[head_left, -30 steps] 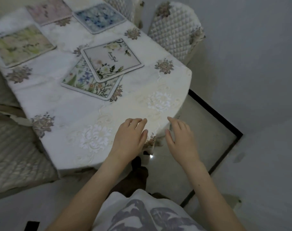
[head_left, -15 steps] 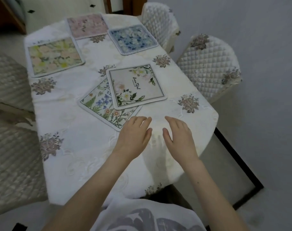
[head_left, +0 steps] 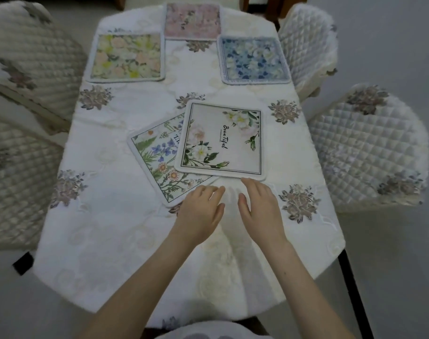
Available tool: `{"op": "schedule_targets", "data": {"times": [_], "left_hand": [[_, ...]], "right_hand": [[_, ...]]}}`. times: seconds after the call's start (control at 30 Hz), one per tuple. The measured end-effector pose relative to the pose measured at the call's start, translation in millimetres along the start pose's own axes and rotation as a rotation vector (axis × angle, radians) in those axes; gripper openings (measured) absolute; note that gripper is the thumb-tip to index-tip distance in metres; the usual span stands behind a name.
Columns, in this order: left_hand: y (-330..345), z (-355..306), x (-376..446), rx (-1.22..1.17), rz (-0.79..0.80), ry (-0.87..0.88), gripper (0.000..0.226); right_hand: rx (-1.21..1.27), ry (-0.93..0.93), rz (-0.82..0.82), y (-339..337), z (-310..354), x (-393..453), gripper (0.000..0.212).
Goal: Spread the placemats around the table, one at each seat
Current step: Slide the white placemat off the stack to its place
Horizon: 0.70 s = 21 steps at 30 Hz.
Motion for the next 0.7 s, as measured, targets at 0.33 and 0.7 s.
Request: {"op": "schedule_targets", "data": {"times": [0.33,0.7], "left_hand": [[33.7,109.6,104.9,-0.039,-0.094,-0.337,0.064],[75.6,169.8,117.4,0.053,0.019,-0.691,0.083]], "right_hand": [[-0.022,0.027,-0.112,23.0,-36.4,134.9,0.047],[-0.189,0.372,0.003,78.7,-76.7,188.1,0.065]]}}
Point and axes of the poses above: each hand's wrist, its own x-axis towards the middle knuckle, its own y-axis out of the palm, z = x × y, the point moved 5 cm from there along x, towards the middle knuckle, and after that the axes turned 10 degrees about y, right-handed, at the moved point
